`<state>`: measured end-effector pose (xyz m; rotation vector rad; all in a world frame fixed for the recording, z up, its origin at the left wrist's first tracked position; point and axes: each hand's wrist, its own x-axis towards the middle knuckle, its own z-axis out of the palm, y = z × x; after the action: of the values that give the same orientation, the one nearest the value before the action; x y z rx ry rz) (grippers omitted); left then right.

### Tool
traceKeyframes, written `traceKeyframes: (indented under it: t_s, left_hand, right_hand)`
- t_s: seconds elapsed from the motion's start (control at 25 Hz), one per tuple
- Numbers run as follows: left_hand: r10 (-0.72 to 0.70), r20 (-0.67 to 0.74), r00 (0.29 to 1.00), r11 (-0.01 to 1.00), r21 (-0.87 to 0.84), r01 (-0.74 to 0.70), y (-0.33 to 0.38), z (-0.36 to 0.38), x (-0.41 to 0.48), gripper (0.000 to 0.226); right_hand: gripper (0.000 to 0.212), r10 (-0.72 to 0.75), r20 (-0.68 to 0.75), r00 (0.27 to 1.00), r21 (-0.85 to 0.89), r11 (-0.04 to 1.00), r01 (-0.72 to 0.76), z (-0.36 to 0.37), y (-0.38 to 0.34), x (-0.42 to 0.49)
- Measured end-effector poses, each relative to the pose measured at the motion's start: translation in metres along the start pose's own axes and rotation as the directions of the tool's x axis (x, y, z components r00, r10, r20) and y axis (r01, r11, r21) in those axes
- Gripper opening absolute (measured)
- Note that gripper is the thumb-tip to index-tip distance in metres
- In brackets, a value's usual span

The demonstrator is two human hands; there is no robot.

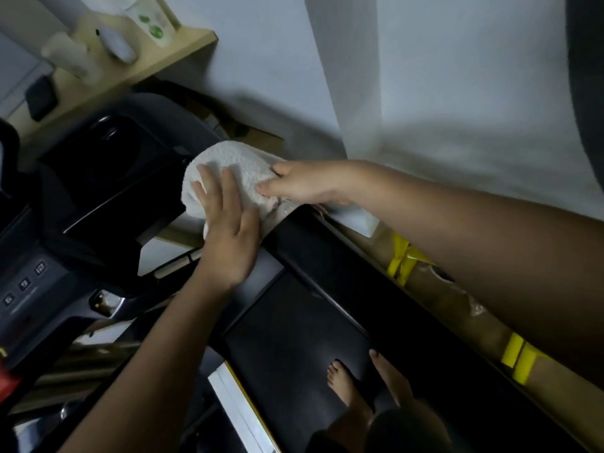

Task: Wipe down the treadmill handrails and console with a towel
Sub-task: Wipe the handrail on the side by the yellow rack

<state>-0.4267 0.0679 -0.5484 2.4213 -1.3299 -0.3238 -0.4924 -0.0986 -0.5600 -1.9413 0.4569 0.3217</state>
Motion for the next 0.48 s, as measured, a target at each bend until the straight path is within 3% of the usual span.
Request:
traceKeyframes:
  t_s: [0.12,0.28,0.48]
  left_hand:
    - [-0.164,0.039,0.986,0.979,-0.113,0.167,-0.001,-0.001,0.009,0.073]
    - [-0.309,-0.046,0.95,0.931,-0.218,0.292,0.002,-0.012,0.029,0.072]
    - [-0.171,0.018,0.985,0.936,-0.31,0.168,0.015,0.011,-0.008,0.074]
  right_hand:
    - [0.051,-0.01,0.004,1.0,-0.035,0.999,0.011,-0.002,-0.018,0.009]
    - [0.049,-0.072,-0.038,0.997,-0.019,0.997,0.071,0.002,-0.037,0.024]
    - [0.05,-0.09,0.03,0.996,-0.151,0.984,0.093,0.003,-0.013,-0.004]
